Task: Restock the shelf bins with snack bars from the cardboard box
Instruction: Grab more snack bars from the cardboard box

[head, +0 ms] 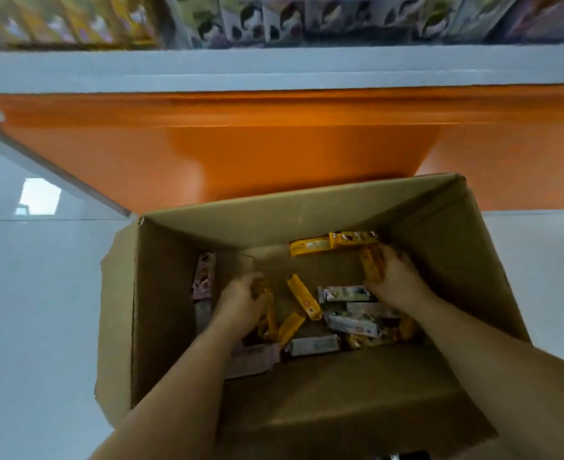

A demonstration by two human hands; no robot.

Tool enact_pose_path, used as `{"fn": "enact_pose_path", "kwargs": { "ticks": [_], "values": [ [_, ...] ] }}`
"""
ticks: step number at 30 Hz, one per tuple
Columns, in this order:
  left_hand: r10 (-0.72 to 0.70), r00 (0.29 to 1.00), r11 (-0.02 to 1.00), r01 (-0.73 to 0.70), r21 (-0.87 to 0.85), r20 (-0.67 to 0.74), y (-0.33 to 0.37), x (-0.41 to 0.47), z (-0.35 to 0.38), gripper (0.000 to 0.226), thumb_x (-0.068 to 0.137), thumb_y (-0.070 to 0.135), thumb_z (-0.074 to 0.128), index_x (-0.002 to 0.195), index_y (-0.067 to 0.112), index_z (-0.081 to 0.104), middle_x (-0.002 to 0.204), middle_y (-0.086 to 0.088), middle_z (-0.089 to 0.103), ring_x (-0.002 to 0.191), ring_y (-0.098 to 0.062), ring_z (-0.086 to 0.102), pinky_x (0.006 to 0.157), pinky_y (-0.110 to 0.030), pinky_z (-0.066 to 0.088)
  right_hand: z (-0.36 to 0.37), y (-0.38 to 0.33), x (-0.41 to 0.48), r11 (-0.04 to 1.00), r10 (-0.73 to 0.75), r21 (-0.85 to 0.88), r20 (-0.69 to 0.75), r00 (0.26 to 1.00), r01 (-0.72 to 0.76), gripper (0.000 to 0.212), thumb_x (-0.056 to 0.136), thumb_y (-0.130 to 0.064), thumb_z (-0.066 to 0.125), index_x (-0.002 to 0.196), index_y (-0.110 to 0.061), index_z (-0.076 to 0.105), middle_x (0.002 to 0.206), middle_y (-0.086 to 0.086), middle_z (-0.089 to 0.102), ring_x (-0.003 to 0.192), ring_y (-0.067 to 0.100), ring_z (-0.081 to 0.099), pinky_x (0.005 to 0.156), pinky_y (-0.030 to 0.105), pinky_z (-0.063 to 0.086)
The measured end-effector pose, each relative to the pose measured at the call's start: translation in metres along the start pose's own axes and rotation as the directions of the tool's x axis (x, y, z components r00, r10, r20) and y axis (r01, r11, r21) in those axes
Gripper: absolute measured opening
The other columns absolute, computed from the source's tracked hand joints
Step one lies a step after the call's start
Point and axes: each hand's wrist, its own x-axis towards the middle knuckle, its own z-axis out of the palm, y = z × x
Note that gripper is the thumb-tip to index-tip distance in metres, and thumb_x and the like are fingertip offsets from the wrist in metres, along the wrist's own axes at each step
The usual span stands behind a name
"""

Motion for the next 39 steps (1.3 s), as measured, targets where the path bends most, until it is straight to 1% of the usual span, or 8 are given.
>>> {"fn": "enact_pose_path", "kwargs": {
  "ticks": [6,11,19,24,28,33,36,39],
  "values": [
    [-0.133,0.991,0.986,0.129,0.107,0.03,-0.004,0.017,0.018,0.053,0.093,0.021,0.057,0.142,0.025,0.039,0.136,-0.008,0.048,0.119,-0.025,0.051,0.093,-0.04,0.048,0.006,0.0,0.013,0.984,0.064,0.166,-0.016,0.998,-0.06,0.086,0.081,-0.023,0.073,0.149,-0.022,0.021,0.144,0.013,0.035,0.13,0.032,0.037,0.101,0.037,0.037],
    [-0.152,0.986,0.956,0.128,0.264,0.073,-0.006,0.019,0.023,0.048,0.094,0.027,0.054,0.14,0.031,0.041,0.127,-0.005,0.057,0.113,-0.025,0.056,0.093,-0.042,0.049,0.011,-0.007,0.01,0.992,0.071,0.103,0.015,0.997,-0.072,0.096,0.078,-0.022,0.077,0.151,-0.022,0.015,0.146,0.014,0.028,0.132,0.032,0.035,0.104,0.039,0.036],
    [-0.081,0.994,0.982,0.067,0.177,0.077,0.003,0.013,0.022,0.049,0.092,0.02,0.057,0.138,0.03,0.043,0.122,-0.005,0.061,0.108,-0.024,0.059,0.084,-0.035,0.051,0.03,-0.026,0.003,0.993,-0.046,0.119,0.163,0.986,0.026,0.094,0.072,-0.023,0.082,0.148,-0.02,0.026,0.143,0.011,0.039,0.131,0.027,0.039,0.101,0.032,0.037],
    [-0.048,0.994,0.986,0.063,-0.152,0.1,0.002,0.011,0.023,0.058,0.087,0.009,0.065,0.139,0.023,0.044,0.122,-0.001,0.059,0.103,-0.015,0.056,0.082,-0.029,0.046,0.05,-0.043,0.0,0.976,-0.148,0.191,0.203,0.968,0.109,0.086,0.071,-0.02,0.082,0.144,-0.021,0.035,0.132,0.01,0.048,0.126,0.027,0.046,0.102,0.032,0.04],
    [-0.064,0.996,0.918,0.084,-0.388,0.066,-0.001,0.012,0.028,0.06,0.086,0.007,0.067,0.139,0.022,0.042,0.112,0.006,0.055,0.091,-0.008,0.057,0.079,-0.031,0.049,0.05,-0.039,0.002,0.931,-0.129,0.362,0.197,0.972,0.05,0.082,0.074,-0.016,0.08,0.143,-0.022,0.037,0.137,0.006,0.048,0.121,0.025,0.051,0.098,0.038,0.047],
    [-0.109,0.994,0.83,0.089,-0.551,-0.004,-0.001,0.013,0.032,0.056,0.088,0.004,0.063,0.138,0.02,0.043,0.12,0.005,0.053,0.099,-0.01,0.055,0.073,-0.021,0.046,0.046,-0.041,0.004,0.634,0.062,0.75,0.191,0.98,-0.186,0.084,0.078,-0.006,0.073,0.147,-0.021,0.026,0.134,0.01,0.048,0.119,0.031,0.053,0.076,0.036,0.054],
    [-0.208,0.978,0.76,0.146,-0.633,-0.025,0.001,0.015,0.037,0.056,0.089,0.006,0.062,0.14,0.016,0.04,0.123,0.006,0.05,0.114,-0.019,0.055,0.085,-0.03,0.048,0.054,-0.045,0.005,0.524,0.203,0.81,0.182,0.962,-0.264,0.09,0.077,-0.007,0.075,0.149,-0.02,0.021,0.135,0.012,0.049,0.124,0.032,0.049,0.09,0.042,0.05],
    [-0.289,0.956,0.651,0.228,-0.724,0.041,0.003,0.017,0.045,0.049,0.089,0.003,0.061,0.135,0.011,0.047,0.12,-0.001,0.06,0.108,-0.022,0.059,0.096,-0.04,0.047,0.059,-0.046,0.003,0.636,0.234,0.725,0.147,0.961,-0.266,0.092,0.077,-0.015,0.078,0.149,-0.015,0.021,0.143,0.012,0.043,0.131,0.032,0.042,0.102,0.042,0.039]
  ]
}}
